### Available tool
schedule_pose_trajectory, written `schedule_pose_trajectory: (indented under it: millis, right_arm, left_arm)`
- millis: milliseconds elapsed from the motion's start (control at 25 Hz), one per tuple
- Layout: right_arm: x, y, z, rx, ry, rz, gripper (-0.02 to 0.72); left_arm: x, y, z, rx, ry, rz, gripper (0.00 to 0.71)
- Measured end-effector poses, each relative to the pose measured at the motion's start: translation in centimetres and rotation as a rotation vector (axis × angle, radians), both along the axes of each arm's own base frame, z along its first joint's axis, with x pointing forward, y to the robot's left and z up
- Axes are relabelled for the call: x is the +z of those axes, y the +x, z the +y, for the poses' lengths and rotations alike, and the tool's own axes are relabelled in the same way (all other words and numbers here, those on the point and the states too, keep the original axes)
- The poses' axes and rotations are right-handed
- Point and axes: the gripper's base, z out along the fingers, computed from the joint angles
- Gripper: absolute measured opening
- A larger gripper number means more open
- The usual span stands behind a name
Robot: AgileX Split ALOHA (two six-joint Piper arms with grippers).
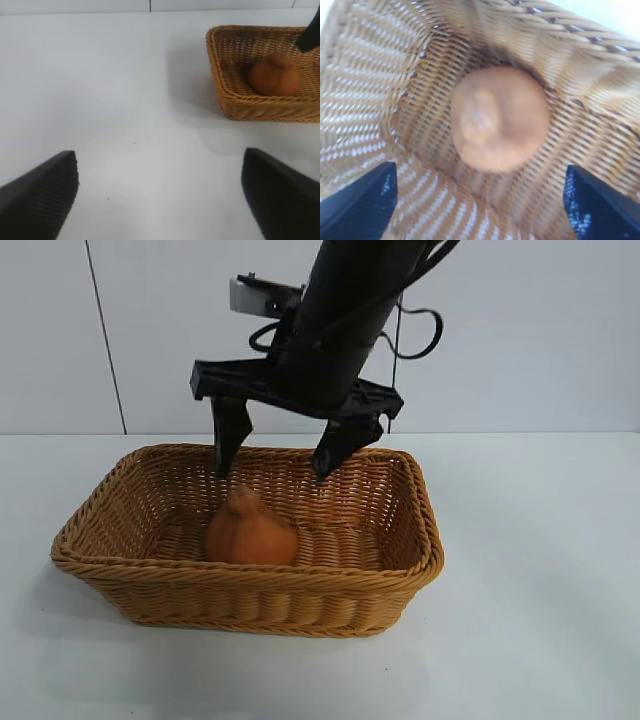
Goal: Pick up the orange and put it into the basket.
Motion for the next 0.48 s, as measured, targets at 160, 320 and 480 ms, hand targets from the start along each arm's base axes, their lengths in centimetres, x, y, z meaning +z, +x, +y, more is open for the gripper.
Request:
schedule_pose_trajectory:
  millis: [160,320,480]
  right_arm:
    - [2.9,0.3,-1.0,0.02,-0.071,0.054,0.631]
    - [5.5,1.0,-1.7,-0.008,-0.128,-0.015,0.631]
    - [6.0,2.6,-4.0,-0.087,-0.162,-0.043,0.631]
  left_arm:
    - [0.0,0.0,0.0,0.0,0.0,0.0,0.63]
    - [0.0,0.0,0.0,0.0,0.0,0.0,0.63]
    - [0.0,0.0,0.0,0.0,0.0,0.0,0.63]
